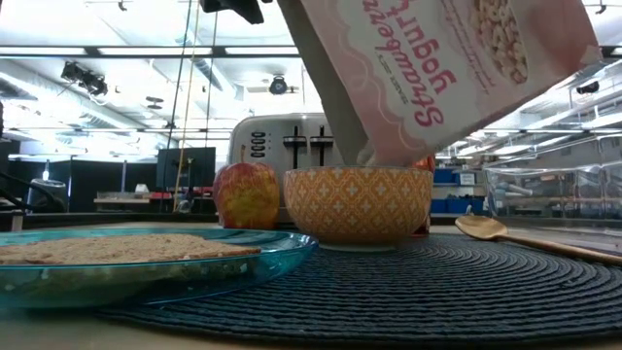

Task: Arrange a breakfast setting
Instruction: Pour the cereal into the orange and blue bowl

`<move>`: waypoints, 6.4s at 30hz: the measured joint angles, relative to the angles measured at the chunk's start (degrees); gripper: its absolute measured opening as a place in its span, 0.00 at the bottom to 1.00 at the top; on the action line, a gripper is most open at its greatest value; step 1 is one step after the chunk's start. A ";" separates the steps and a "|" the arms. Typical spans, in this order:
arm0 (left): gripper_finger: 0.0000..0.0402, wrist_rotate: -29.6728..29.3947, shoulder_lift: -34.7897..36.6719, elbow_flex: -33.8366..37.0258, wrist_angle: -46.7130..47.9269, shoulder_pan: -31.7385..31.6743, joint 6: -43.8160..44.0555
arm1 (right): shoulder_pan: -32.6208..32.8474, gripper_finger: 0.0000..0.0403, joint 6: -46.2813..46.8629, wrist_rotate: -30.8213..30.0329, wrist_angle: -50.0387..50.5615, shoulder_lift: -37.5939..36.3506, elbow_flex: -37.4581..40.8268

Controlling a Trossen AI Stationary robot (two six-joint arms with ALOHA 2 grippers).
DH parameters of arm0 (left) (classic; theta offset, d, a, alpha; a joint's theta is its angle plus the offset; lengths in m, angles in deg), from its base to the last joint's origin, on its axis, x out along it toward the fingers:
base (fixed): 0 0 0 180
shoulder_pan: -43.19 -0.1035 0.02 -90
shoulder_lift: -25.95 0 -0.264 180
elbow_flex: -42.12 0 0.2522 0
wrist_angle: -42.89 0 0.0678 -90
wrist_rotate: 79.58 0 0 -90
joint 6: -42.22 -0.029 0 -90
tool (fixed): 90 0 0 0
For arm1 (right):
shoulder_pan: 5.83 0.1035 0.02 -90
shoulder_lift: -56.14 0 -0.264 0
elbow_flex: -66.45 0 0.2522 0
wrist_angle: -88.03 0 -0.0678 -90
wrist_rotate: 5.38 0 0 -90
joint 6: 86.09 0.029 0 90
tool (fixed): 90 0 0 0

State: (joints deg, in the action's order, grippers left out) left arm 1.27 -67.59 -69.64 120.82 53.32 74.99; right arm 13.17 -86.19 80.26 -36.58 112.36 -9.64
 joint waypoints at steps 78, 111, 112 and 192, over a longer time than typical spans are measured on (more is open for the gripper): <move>0.46 0.00 0.03 0.00 0.00 0.02 0.11 | 0.41 0.44 2.08 -1.77 1.45 -1.18 0.07; 0.46 -1.26 11.78 0.00 -14.75 -0.20 8.69 | 0.37 0.44 8.85 -1.55 -11.20 -27.32 22.01; 0.46 -1.36 11.90 0.00 -16.13 -0.22 8.83 | 0.39 0.44 8.50 -1.55 -11.82 -28.39 22.38; 0.79 -1.98 -1.54 0.00 -85.87 -6.66 -28.45 | -6.36 0.44 -6.38 -6.15 -89.71 -17.36 23.98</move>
State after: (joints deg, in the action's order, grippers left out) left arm -0.71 -69.14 -69.64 34.95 46.66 46.54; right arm 6.81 -92.57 74.11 -126.28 95.00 14.34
